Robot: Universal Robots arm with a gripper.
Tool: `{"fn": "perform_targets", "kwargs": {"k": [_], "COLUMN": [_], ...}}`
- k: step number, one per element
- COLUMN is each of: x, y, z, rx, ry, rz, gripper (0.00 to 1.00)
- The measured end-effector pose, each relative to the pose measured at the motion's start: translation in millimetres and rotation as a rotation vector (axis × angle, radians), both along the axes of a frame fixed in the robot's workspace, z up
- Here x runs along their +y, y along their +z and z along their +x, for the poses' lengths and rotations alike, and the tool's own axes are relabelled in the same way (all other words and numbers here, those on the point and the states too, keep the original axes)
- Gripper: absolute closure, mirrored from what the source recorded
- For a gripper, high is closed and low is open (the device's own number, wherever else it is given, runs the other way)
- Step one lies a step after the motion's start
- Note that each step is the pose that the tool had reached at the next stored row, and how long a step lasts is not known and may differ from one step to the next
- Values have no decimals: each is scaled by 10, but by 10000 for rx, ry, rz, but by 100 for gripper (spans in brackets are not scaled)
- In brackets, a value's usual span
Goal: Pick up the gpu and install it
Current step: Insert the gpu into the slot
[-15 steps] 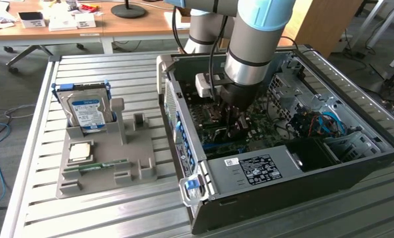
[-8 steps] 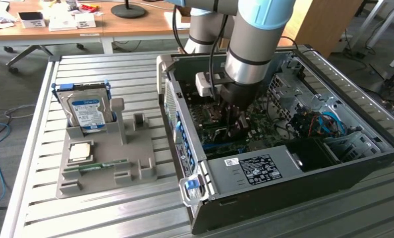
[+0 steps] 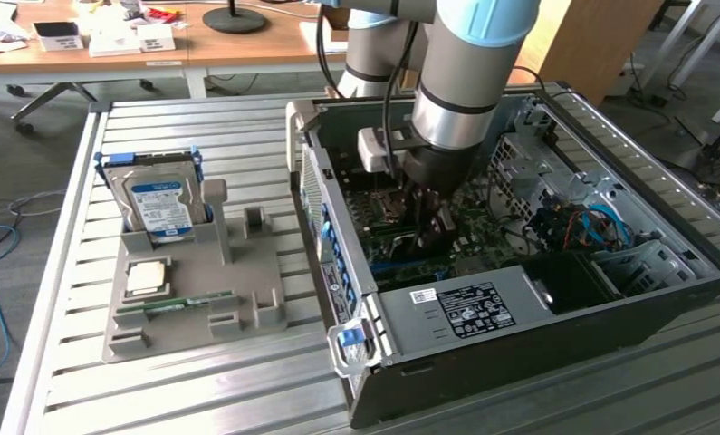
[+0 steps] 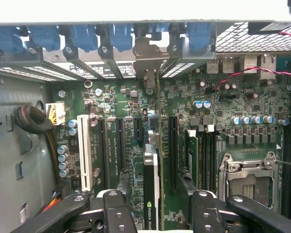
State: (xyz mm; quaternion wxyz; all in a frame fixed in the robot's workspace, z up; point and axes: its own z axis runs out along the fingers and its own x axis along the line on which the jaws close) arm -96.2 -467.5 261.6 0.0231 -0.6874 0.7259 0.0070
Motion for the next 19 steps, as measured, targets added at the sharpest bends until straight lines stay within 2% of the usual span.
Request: {"fn": "perform_targets", "kwargs": {"k": [5,11,16,19], "x": [0,2,46,52], "y": [46,52,52,37], "z": [0,0,0,1], "rx": [1,1,1,-1], "ry": [0,1,-1,2], "rz": [-1,0,-1,1], "gripper": [48,48,48,48]}}
